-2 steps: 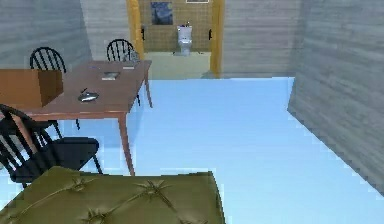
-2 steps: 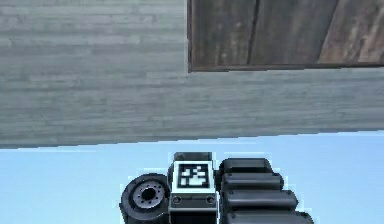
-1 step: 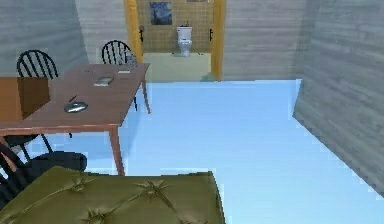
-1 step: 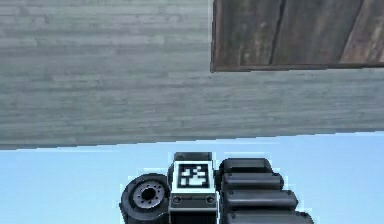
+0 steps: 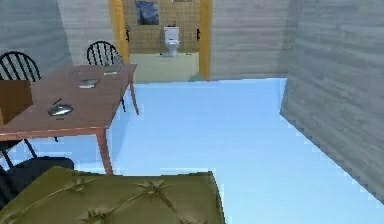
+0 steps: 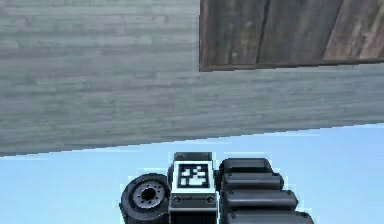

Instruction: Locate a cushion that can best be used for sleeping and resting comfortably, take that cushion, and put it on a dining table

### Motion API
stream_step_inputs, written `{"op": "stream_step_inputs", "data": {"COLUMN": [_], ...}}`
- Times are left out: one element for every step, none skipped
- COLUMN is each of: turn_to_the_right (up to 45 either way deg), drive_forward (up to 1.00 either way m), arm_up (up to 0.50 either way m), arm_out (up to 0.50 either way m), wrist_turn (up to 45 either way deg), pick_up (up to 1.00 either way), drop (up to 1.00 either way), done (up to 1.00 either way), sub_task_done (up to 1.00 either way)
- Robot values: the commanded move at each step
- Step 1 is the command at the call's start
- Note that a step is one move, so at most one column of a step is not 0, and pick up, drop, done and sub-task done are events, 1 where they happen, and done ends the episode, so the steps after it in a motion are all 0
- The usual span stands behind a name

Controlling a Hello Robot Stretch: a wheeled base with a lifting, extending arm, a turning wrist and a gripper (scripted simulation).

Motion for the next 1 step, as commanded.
{"op": "stream_step_inputs", "data": {"turn_to_the_right": [0.0], "drive_forward": [1.00], "arm_up": [0.00], "arm_out": [0.00], "wrist_turn": [0.0], "pick_up": [0.00], "drop": [0.00], "done": [0.00], "sub_task_done": [0.00]}}
